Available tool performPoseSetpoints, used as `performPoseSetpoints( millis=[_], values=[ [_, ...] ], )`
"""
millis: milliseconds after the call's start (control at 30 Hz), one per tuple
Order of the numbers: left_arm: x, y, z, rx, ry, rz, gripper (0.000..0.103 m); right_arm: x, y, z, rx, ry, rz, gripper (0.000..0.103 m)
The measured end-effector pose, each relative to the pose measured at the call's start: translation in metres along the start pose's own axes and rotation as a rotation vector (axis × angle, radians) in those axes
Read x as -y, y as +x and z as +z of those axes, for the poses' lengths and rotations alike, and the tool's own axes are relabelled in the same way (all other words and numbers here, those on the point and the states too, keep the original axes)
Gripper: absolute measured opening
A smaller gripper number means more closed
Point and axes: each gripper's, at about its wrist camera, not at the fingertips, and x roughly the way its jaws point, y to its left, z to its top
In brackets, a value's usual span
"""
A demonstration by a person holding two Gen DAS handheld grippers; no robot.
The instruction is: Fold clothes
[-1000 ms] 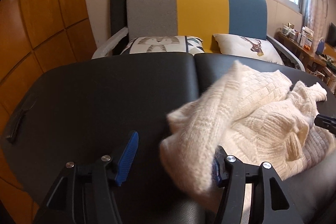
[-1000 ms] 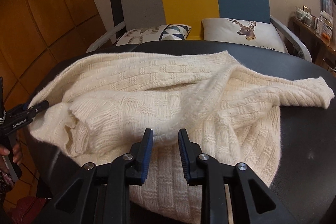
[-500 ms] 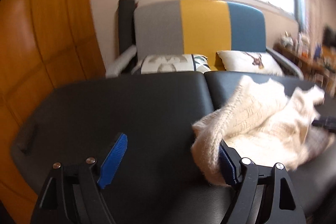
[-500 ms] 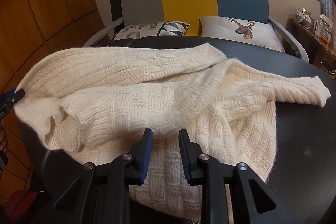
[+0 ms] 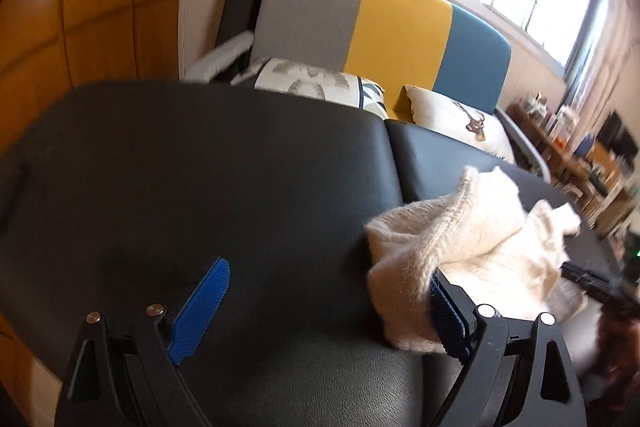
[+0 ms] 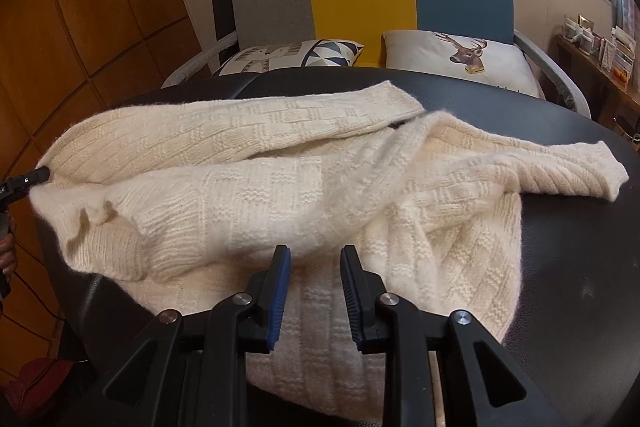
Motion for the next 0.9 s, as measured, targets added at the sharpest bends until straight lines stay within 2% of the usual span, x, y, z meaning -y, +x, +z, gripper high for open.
performPoseSetpoints(
  millis=[133,200,300,333,400,467,567,667,733,800,900],
  values=[
    [0.002,0.007,-0.008,-0.065,-0.025,-0.084,0.094,0.003,0.002,0.002,-0.004,0.005,-0.001,0.025],
    [0.024,0.016,-0.018,-0.095,0.083,-0.001,0.094,-0.002,0.003,0.002,-0.005,-0.002,0.009,0.025],
    [0.073,0.017,-0.045,-0.076,0.412,0.064,0.094,-0.011,0.004,0.002,-0.005,-0.027,0.02,0.025],
    [0.085,0.015,-0.055,-0.068,0.484,0.054,0.094,-0.013,0.004,0.001,-0.008,-0.032,0.022,0.025],
    [0.096,0.01,-0.067,-0.074,0.543,-0.016,0.094,-0.013,0.005,0.0,-0.014,-0.043,0.021,0.025],
    [0.098,0.001,-0.073,-0.064,0.546,-0.058,0.094,-0.012,0.005,0.0,-0.015,-0.044,0.017,0.025],
    [0.088,-0.016,-0.07,-0.022,0.448,-0.057,0.094,-0.008,0.003,0.001,-0.005,-0.041,0.006,0.025],
    [0.095,-0.041,-0.073,0.095,0.443,-0.074,0.094,-0.007,0.004,0.003,-0.015,-0.057,-0.009,0.025],
    [0.113,-0.048,-0.077,0.149,0.531,-0.062,0.094,-0.007,0.003,0.005,-0.017,-0.068,-0.01,0.025],
    [0.132,-0.042,-0.085,0.17,0.668,-0.032,0.094,-0.009,0.001,0.006,-0.019,-0.101,-0.022,0.025],
    [0.158,-0.021,-0.104,0.148,0.851,0.006,0.094,-0.01,-0.006,0.003,-0.02,-0.153,-0.042,0.025]
  ],
)
